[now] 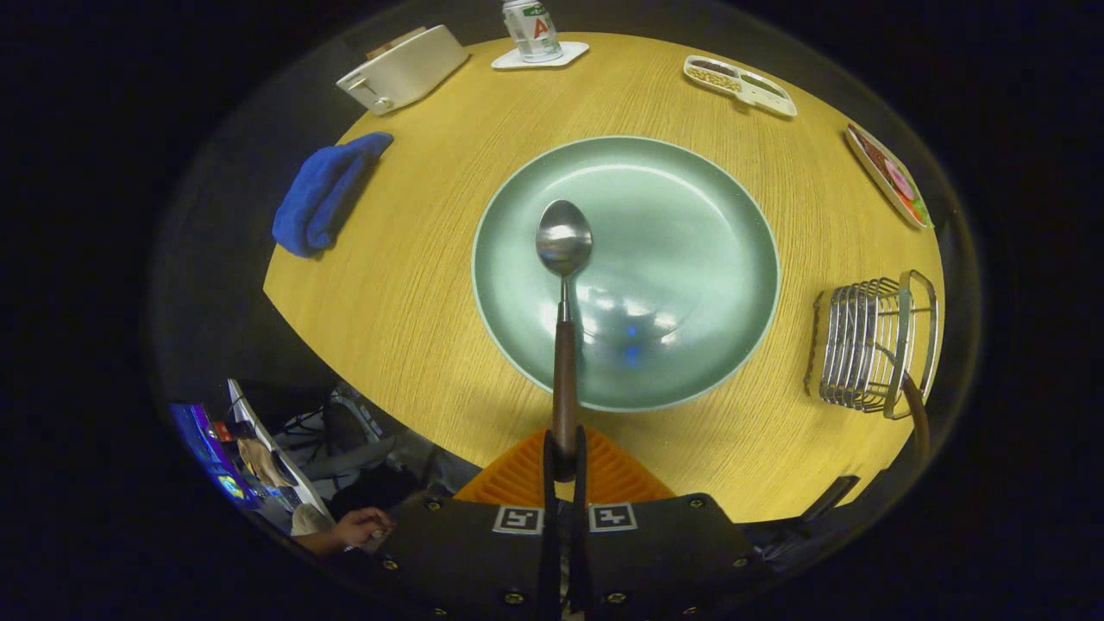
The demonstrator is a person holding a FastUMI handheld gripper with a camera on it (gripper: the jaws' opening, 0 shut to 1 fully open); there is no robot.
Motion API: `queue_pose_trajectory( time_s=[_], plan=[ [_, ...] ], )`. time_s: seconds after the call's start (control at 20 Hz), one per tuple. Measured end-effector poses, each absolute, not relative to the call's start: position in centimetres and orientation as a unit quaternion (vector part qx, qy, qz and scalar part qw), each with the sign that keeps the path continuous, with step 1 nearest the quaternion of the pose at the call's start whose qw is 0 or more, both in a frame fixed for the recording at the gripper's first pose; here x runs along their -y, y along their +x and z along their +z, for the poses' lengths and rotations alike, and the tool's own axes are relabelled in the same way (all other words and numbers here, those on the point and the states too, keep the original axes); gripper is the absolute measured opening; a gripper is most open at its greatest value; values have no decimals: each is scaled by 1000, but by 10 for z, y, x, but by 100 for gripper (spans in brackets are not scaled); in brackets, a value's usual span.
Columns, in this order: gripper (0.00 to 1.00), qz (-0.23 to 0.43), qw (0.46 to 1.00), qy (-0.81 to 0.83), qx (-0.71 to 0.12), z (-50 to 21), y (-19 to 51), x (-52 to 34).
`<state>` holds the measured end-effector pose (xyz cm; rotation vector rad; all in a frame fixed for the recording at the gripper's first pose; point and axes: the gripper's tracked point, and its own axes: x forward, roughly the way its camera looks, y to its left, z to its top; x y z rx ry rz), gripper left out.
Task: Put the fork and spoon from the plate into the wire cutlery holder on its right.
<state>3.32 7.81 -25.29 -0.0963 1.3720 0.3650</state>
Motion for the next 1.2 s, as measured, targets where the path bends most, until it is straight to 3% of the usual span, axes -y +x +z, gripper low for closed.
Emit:
queue_pose_trajectory(
  time_s=[1.2],
  plan=[
    [5, 175, 776, -42, -604, -120, 14, 43]
  ],
)
